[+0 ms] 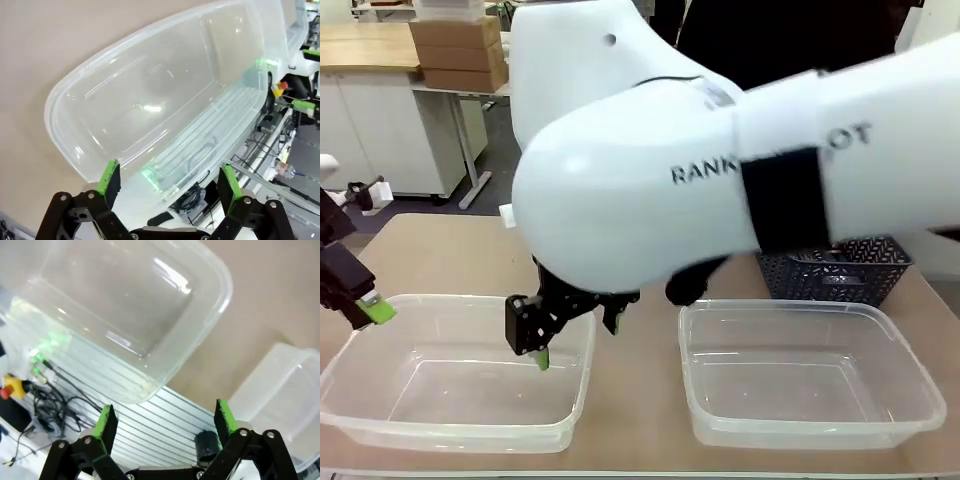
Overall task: Sort the waste into each basket.
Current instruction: Pick up the Organizing box on the left side of the table and lift it.
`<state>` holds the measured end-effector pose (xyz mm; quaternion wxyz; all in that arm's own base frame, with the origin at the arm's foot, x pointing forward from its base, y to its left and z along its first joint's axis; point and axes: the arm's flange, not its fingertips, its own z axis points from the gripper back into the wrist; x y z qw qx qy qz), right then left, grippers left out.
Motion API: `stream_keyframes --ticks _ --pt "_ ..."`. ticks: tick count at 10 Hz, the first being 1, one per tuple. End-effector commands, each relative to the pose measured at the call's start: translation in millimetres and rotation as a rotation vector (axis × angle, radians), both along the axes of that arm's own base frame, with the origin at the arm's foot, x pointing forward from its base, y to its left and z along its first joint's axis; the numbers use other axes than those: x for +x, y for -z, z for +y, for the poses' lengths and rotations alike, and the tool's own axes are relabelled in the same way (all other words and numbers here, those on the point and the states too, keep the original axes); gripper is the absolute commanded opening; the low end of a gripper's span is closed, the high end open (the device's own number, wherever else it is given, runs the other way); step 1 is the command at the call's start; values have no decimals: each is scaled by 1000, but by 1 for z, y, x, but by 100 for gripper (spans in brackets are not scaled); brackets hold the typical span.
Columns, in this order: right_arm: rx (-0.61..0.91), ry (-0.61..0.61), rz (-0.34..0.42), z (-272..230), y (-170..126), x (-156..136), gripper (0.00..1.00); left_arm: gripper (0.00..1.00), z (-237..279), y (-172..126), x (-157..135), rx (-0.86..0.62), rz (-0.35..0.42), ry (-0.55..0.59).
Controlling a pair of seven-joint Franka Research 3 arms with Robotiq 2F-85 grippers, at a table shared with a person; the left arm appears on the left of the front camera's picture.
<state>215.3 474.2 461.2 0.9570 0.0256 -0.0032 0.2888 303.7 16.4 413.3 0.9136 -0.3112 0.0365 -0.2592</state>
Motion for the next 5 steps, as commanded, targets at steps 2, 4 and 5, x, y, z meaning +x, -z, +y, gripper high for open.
stream_keyframes --ticks 2,4,5 --pt "-100 124 34 5 -1 2 100 100 0 0 0 0 0 0" --pt "-209 390 120 24 31 16 100 100 0 2 -6 171 -42 -96" --pt "-217 498 110 21 43 22 100 100 4 22 -10 295 -37 -186"
